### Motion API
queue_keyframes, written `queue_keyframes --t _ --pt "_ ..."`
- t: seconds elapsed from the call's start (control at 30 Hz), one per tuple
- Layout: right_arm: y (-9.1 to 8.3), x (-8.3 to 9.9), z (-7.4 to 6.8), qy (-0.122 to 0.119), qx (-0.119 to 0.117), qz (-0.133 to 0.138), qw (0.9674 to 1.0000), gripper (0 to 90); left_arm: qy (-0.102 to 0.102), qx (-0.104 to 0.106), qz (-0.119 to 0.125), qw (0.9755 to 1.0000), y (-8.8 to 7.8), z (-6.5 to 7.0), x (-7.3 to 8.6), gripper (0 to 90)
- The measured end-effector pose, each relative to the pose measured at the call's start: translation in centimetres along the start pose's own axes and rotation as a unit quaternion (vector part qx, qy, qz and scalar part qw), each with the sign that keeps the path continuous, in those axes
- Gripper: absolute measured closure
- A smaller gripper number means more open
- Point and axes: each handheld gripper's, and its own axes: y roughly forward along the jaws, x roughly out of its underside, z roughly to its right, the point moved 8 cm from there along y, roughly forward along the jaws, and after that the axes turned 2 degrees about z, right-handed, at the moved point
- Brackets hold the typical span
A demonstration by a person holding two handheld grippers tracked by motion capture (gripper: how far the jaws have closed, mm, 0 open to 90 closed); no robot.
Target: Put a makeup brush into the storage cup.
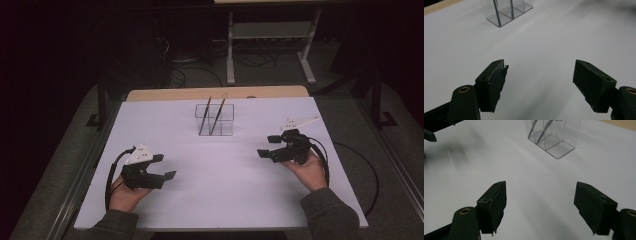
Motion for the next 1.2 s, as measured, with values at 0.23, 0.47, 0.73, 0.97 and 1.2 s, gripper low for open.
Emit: queue_keyframes --t 0.23,0.47,0.73,0.97,1.2 --pt "-0.6 0.7 0.0 0.004 0.005 0.004 1.0000 24.3 0.000 0.000 0.001 1.0000 0.0 0.0 0.0 24.4" --pt "-1.0 1.3 0.0 0.010 0.010 0.008 0.9999 22.6 -0.003 0.002 0.000 1.0000 0.0 0.0 0.0 22.6" --pt "-1.3 2.1 -0.2 0.016 0.010 0.011 0.9998 21.7 -0.003 0.003 -0.002 1.0000 0.0 0.0 0.1 20.9" --pt "-1.6 3.0 -0.1 0.023 0.013 0.012 0.9996 20.6 -0.005 0.003 -0.002 1.0000 0.0 0.0 0.2 20.0" --pt "-2.1 3.6 -0.1 0.025 0.017 0.018 0.9994 20.5 -0.003 0.003 -0.003 1.0000 -0.1 0.0 0.2 19.5"
